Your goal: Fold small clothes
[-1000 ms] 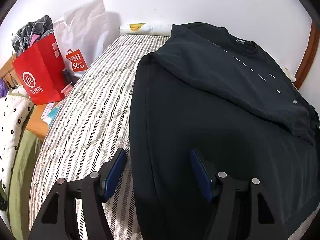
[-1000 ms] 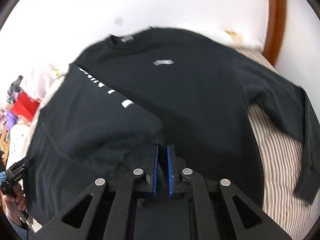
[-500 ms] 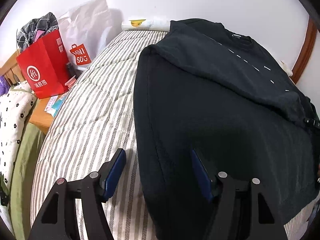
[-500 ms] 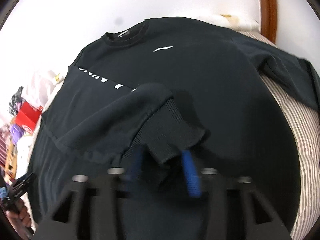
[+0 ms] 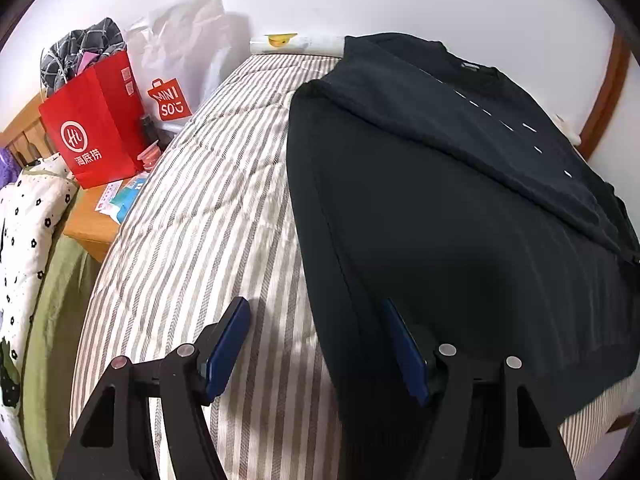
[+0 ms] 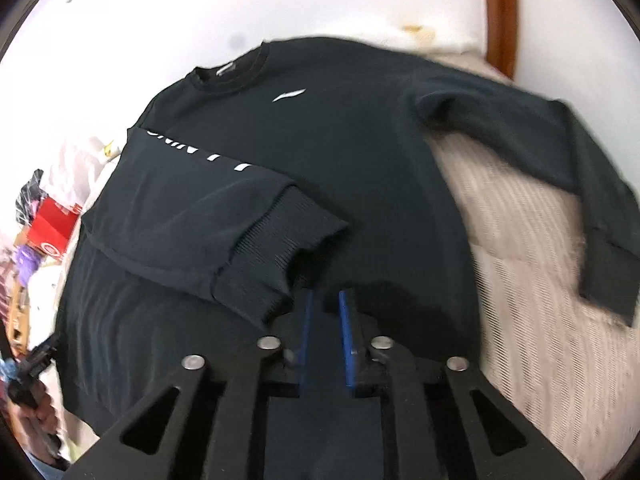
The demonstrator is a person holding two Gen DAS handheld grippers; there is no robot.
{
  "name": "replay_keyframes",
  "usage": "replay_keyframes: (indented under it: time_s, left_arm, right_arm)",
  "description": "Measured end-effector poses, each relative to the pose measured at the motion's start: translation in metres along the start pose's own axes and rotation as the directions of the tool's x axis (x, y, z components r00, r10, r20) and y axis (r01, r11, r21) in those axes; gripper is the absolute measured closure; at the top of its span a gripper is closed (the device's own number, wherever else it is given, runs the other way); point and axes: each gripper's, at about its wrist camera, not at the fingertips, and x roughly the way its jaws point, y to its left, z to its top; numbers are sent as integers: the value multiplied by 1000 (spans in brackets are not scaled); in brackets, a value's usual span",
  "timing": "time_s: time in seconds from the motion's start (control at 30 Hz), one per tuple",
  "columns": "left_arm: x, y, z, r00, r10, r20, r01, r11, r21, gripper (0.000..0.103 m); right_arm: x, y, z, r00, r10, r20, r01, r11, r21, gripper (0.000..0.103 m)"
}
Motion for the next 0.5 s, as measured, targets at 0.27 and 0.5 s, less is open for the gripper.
replay_keyframes:
  time_s: [0.27, 0.5]
  left_arm:
    - [-14, -7, -21, 999, -37, -1, 37, 999, 22, 41]
    - [-17, -20, -27, 999, -51, 9, 51, 998, 27, 75]
  right_arm:
    - [-28, -16, -63, 994, -105, 24, 106, 994, -31, 51]
    - [-29, -16, -95, 996, -71, 48, 71, 997, -11, 47]
